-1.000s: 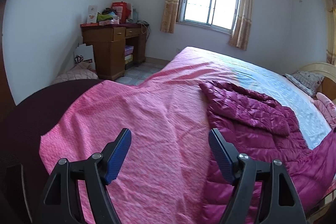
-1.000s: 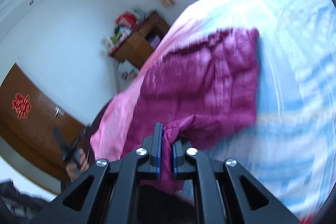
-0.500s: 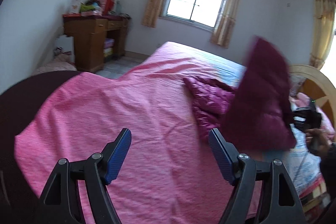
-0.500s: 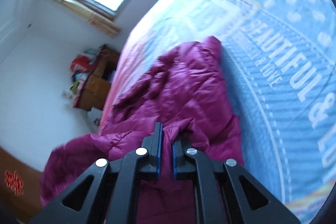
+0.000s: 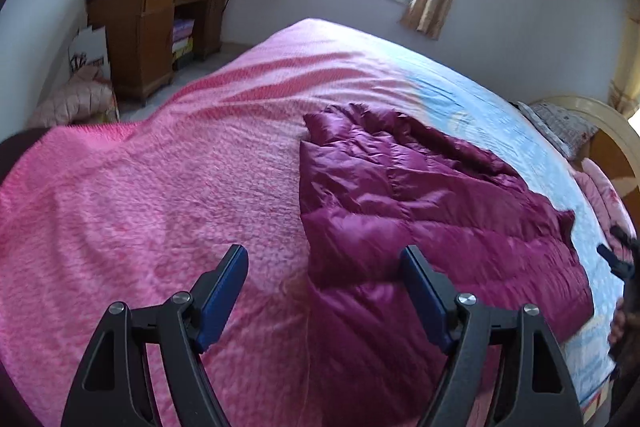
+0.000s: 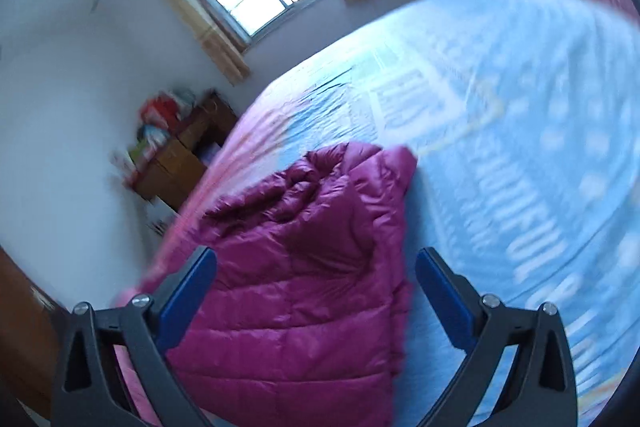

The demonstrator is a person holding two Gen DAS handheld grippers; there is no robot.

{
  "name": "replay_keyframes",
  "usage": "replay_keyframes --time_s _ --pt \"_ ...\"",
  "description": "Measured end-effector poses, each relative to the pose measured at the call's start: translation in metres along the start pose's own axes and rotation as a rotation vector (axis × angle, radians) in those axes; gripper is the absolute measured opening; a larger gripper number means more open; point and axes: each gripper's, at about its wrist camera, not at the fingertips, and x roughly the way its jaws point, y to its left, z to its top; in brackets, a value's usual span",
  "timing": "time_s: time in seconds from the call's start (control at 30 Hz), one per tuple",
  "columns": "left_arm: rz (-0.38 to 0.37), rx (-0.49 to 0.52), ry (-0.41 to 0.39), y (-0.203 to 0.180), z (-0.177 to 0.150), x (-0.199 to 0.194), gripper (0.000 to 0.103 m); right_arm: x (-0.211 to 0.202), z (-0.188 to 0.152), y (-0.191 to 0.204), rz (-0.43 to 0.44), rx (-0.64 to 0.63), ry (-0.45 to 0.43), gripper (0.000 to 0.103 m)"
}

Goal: Fold large clothes

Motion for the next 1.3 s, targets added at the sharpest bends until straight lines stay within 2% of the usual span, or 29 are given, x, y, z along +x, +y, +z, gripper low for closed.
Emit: replay_keyframes --time_s 0.07,0.13,0.27,0.3,0.33,0.37,0.4,0.43,0.47,0.53,0.57,0.67,0.9,1.07,1.17,1.3 --pt "-0.032 -0.049 0.039 0.002 0.004 0.016 0.078 0.008 0.0 0.01 -0.072 -0.12 0.023 0.102" --pt "-0.071 -0.083 0.074 0.001 0.005 0.028 0.078 0.028 0.0 0.019 -0.097 -0.214 0.067 0.102" --pt "-0.092 -0.139 0.124 0.003 0.003 0.044 0.078 0.078 -0.004 0.03 -0.175 -0.312 0.147 0.1" --pt "-0.104 -0.156 0.121 0.004 0.002 0.046 0.078 0.088 -0.006 0.03 -0.19 -0.318 0.171 0.096" --pt "-0.108 -0.161 0.113 0.005 0.001 0.045 0.078 0.097 -0.008 0.03 -0.185 -0.317 0.195 0.074" --pt "-0.105 -0.152 0.101 0.003 0.0 0.044 0.074 0.1 -0.011 0.029 -0.171 -0.314 0.215 0.048" --pt "-0.102 -0.126 0.085 0.0 -0.002 0.042 0.066 0.104 -0.013 0.028 -0.178 -0.311 0.228 0.038" --pt "-0.112 -0.103 0.075 -0.003 -0.004 0.04 0.045 0.103 -0.015 0.025 -0.168 -0.296 0.228 0.028" --pt "-0.128 -0.087 0.068 -0.006 -0.006 0.038 0.036 0.099 -0.017 0.024 -0.155 -0.279 0.212 0.025" --pt "-0.103 -0.044 0.019 -0.015 -0.01 0.028 0.027 0.088 -0.024 0.026 -0.167 -0.267 0.171 0.018" --pt "-0.094 -0.022 -0.009 -0.019 -0.013 0.021 0.021 0.083 -0.026 0.03 -0.169 -0.266 0.154 0.017" --pt "-0.089 0.027 -0.073 -0.032 -0.023 -0.001 0.014 0.055 -0.034 0.038 -0.164 -0.259 0.083 0.015" --pt "-0.103 0.06 -0.132 -0.041 -0.02 -0.041 0.012 0.001 -0.03 0.06 -0.134 -0.24 -0.055 0.013" --pt "-0.096 0.094 -0.213 -0.058 0.018 -0.051 0.012 -0.014 -0.005 0.087 -0.121 -0.303 -0.143 0.012" --pt "-0.063 0.121 -0.242 -0.07 0.052 -0.04 0.012 -0.006 0.02 0.099 -0.135 -0.344 -0.185 0.012" --pt "-0.022 0.092 -0.256 -0.079 0.103 -0.002 0.012 0.019 0.061 0.098 -0.189 -0.355 -0.211 0.012"
